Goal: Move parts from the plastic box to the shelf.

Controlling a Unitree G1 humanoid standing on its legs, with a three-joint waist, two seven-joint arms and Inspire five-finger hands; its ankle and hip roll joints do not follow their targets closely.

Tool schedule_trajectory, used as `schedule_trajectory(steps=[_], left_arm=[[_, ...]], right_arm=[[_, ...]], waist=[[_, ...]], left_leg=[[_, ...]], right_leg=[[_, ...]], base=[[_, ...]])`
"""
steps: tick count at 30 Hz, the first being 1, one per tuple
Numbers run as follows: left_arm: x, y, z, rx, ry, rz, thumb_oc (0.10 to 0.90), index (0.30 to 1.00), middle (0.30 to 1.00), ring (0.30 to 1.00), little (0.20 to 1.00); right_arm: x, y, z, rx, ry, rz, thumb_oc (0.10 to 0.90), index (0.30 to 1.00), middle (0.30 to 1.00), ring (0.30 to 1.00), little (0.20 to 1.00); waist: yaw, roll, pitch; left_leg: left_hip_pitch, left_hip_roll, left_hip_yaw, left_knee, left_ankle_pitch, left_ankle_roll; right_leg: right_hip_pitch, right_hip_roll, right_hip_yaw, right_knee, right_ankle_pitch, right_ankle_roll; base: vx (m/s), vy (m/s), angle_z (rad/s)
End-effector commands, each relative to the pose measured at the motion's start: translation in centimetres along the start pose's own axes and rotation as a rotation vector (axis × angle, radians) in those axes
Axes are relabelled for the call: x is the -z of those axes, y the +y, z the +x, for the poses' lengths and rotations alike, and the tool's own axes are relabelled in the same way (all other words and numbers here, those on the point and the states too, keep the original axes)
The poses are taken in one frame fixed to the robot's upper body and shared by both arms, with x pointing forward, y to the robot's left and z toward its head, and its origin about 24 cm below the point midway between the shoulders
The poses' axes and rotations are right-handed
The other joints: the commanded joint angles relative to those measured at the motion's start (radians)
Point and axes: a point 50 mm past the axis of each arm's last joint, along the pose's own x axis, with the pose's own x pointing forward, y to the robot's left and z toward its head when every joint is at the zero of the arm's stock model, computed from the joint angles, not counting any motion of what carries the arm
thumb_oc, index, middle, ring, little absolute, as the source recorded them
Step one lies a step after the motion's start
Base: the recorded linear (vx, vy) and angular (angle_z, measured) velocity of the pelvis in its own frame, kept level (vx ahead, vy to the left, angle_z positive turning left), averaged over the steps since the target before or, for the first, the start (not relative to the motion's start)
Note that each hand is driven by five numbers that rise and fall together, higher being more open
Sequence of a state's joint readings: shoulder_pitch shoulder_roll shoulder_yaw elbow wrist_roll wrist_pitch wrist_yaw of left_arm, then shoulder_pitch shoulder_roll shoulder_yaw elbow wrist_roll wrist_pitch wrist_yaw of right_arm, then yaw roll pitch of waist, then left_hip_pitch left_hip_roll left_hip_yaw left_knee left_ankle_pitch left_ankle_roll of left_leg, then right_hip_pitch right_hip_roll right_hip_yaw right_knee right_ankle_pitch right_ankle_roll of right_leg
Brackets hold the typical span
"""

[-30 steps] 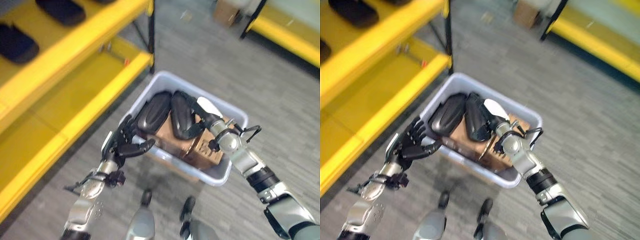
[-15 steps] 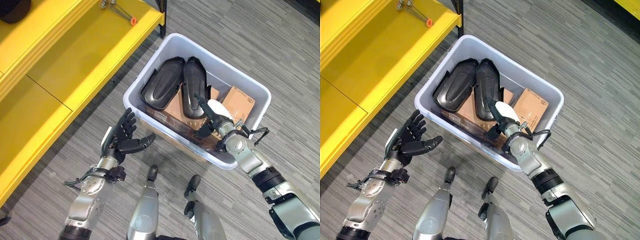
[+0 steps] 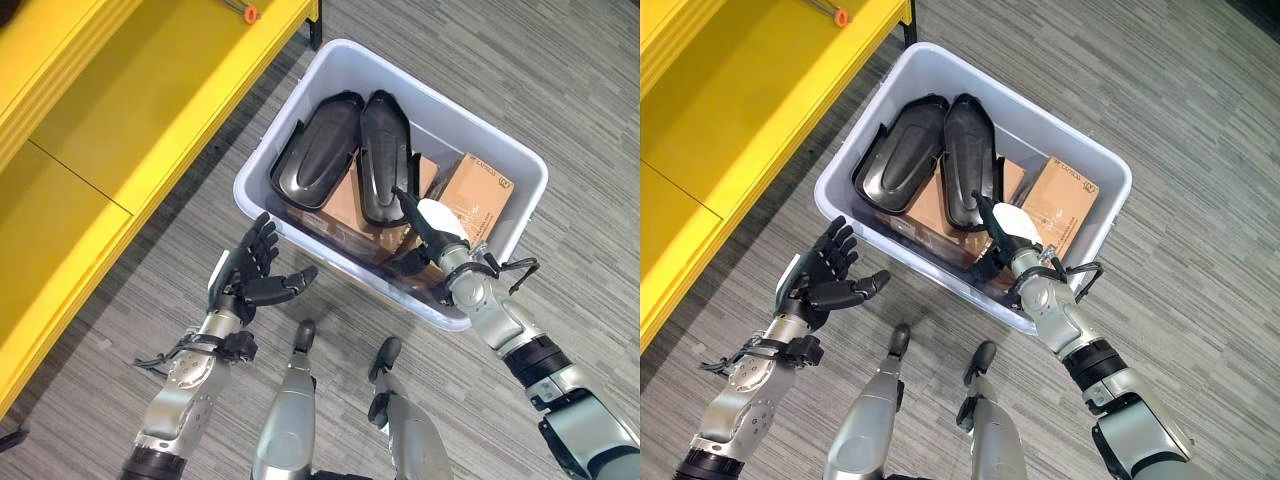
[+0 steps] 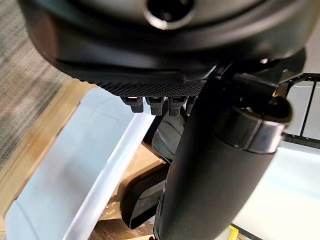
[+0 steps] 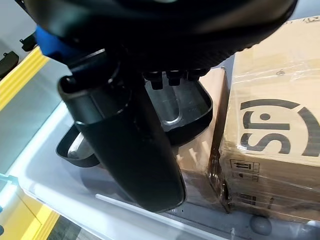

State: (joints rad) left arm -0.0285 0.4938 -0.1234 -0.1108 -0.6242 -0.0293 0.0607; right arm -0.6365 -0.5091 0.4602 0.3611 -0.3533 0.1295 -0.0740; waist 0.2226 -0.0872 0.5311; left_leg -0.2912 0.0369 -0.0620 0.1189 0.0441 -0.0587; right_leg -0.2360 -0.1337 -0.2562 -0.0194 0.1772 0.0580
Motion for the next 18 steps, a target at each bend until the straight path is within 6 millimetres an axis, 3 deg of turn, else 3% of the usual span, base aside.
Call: schedule_trajectory(steps=[1, 9, 15, 18], left_arm=[[-4.1, -1.5, -0.2, 0.074, -0.238, -0.042, 0.9, 1.0, 1.0, 1.0, 1.0], [-3.9, -2.1, -0.1, 0.144, -0.232, -0.062, 0.9, 1.0, 1.0, 1.0, 1.0], [-3.5, -3.0, 0.3, 0.187, -0.207, -0.08, 0.9, 1.0, 1.0, 1.0, 1.0], [-3.4, -3.6, 0.6, 0.208, -0.195, -0.089, 0.9, 1.0, 1.0, 1.0, 1.0]], right_arm=[[-4.8, -4.8, 1.0, 0.158, -0.229, -0.138, 0.9, 1.0, 1.0, 1.0, 1.0], [-5.3, -4.9, 1.8, 0.113, -0.226, -0.285, 0.9, 1.0, 1.0, 1.0, 1.0], [-4.0, -3.9, 3.3, 0.062, -0.092, -0.308, 0.9, 1.0, 1.0, 1.0, 1.0], [-3.2, -3.4, 4.2, 0.036, -0.035, -0.384, 0.9, 1.0, 1.0, 1.0, 1.0]], waist=[[-0.007, 0.054, -0.011], [0.003, 0.062, -0.011], [0.019, 0.073, -0.011], [0.032, 0.093, -0.011]], left_leg=[[0.009, -0.048, 0.034, -0.098, 0.036, 0.063], [-0.017, -0.049, 0.032, -0.097, 0.043, 0.06], [-0.04, -0.051, 0.025, -0.094, 0.05, 0.057], [-0.067, -0.056, 0.019, -0.096, 0.062, 0.057]], right_leg=[[0.027, 0.038, 0.026, 0.162, -0.17, 0.015], [0.001, 0.037, 0.02, 0.169, -0.17, 0.017], [-0.02, 0.035, 0.01, 0.176, -0.17, 0.014], [-0.045, 0.03, -0.002, 0.182, -0.167, 0.015]], base=[[-0.02, 0.015, -0.04], [0.0, 0.0, 0.0], [-0.01, 0.004, 0.0], [-0.02, 0.01, 0.0]])
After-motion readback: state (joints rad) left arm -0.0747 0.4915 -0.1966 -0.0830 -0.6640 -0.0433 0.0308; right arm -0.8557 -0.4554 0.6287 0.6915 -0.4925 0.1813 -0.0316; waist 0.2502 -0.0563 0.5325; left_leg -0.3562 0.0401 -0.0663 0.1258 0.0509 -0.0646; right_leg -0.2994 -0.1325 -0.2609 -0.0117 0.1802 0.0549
